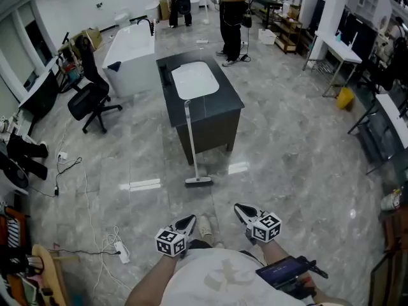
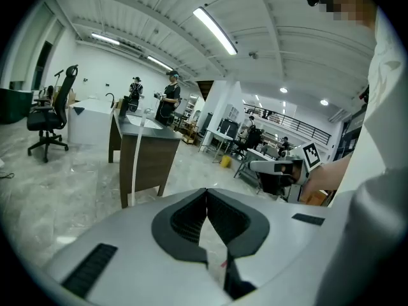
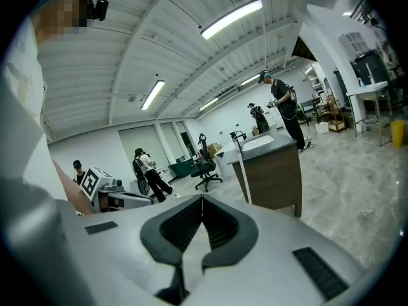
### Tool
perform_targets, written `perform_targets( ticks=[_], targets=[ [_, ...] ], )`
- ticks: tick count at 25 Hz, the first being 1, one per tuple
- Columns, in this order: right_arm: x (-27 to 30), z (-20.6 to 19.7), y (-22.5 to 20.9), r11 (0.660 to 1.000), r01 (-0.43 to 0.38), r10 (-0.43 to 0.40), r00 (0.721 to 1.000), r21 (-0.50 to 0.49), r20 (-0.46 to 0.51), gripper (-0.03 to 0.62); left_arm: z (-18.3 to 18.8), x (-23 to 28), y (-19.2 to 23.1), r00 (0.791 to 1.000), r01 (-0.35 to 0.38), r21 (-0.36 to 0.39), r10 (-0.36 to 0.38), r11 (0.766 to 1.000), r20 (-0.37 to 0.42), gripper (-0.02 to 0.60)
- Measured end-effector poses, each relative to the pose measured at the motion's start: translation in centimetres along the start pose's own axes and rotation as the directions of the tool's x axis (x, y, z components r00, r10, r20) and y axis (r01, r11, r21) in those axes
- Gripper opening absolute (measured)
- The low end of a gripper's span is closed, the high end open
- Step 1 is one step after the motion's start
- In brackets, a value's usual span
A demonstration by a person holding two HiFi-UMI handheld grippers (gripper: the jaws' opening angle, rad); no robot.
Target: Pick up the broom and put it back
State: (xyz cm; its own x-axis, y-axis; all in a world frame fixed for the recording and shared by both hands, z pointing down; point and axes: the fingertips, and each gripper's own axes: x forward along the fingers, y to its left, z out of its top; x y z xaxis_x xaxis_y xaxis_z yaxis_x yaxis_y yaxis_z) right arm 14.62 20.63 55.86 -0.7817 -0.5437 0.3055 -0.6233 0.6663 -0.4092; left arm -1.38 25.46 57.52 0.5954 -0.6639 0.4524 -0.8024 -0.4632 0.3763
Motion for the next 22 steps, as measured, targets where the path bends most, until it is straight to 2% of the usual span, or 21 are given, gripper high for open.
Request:
perform_targets(
  ticks=[8,13,18,22],
  targets=[
    [1.0,2.1,-2.9,0.999,0.034,-0.034,0.999,0.004,0.012,0.018,2.8,3.8,1.1,0.999,0.048,0.016,-0.048,0.999,-0.011,0.012],
    [1.8,5.2,-4.5,0.997,0.053,-0.060,0.992,0.060,0.110,0.018,4.3,5.8,2.3,0.997,0.075,0.030,-0.074,0.997,-0.036,0.012],
    [3.2,6.9,-4.4,1.000,0.015,-0.016,0.996,0.006,0.092,0.017,5.9,7.8,3.5,0.993,0.112,0.040,-0.110,0.993,-0.035,0.012],
    [5.3,7.9,-4.4,1.000,-0.014,0.014,0.997,0.000,0.077,0.017,6.8,8.8,5.0,0.990,0.135,0.034,-0.134,0.990,-0.042,0.012]
  ],
)
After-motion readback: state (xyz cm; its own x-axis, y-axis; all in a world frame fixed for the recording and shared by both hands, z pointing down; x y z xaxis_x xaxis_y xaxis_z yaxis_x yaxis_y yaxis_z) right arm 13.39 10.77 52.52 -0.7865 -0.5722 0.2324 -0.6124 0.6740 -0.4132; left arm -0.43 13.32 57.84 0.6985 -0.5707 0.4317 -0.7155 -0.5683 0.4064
